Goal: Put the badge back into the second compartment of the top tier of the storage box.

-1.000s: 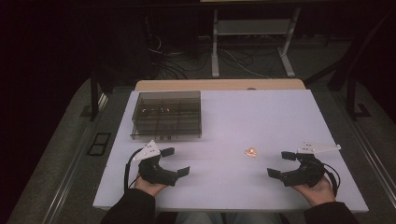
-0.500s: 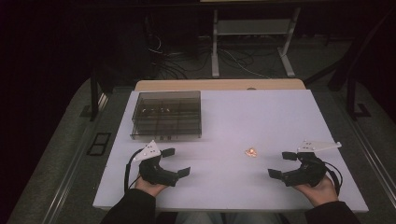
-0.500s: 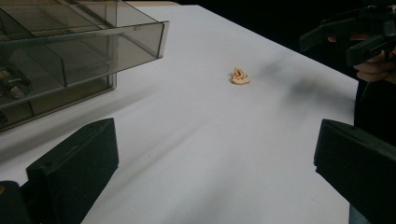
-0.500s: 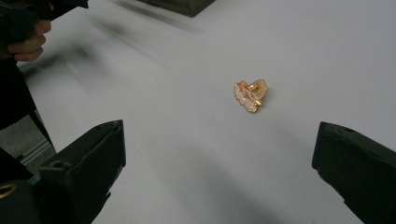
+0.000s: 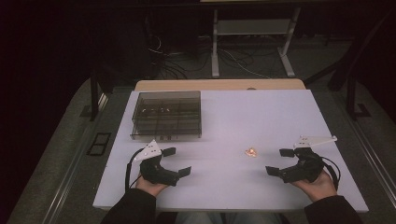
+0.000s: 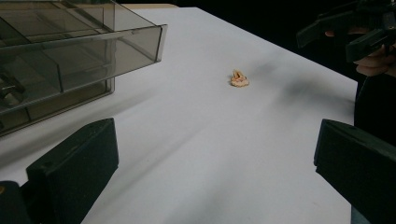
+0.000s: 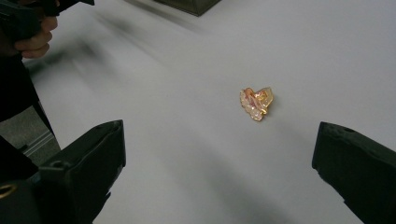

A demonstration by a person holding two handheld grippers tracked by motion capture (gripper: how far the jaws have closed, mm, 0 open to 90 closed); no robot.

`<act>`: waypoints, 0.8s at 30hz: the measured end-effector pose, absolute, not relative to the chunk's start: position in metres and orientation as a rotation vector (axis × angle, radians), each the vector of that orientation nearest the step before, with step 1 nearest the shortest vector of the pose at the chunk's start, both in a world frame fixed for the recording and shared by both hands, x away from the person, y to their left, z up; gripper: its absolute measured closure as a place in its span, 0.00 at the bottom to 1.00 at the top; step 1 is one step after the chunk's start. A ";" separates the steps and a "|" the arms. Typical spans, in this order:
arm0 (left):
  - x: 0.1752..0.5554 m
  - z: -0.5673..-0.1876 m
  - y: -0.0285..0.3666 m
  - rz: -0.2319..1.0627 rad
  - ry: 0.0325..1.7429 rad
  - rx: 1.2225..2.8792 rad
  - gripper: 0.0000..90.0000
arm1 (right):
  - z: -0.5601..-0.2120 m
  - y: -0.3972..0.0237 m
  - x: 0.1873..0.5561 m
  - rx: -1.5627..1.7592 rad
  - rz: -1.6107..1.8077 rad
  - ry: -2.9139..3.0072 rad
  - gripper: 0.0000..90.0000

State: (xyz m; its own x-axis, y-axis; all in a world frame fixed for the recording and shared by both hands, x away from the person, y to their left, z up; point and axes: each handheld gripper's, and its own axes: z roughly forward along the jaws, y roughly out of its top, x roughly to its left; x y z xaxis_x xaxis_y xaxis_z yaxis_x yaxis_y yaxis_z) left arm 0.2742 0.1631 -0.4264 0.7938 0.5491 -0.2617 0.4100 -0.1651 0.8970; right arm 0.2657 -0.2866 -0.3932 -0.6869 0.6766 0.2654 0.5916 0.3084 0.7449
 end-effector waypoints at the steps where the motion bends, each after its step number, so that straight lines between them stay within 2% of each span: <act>1: 0.274 -0.426 0.163 0.144 0.741 1.792 0.00 | -0.392 -0.286 0.266 1.193 1.333 2.464 0.02; 24: 0.274 -0.428 0.160 0.133 0.730 1.808 0.00 | -0.377 -0.272 0.282 1.156 1.280 2.547 0.02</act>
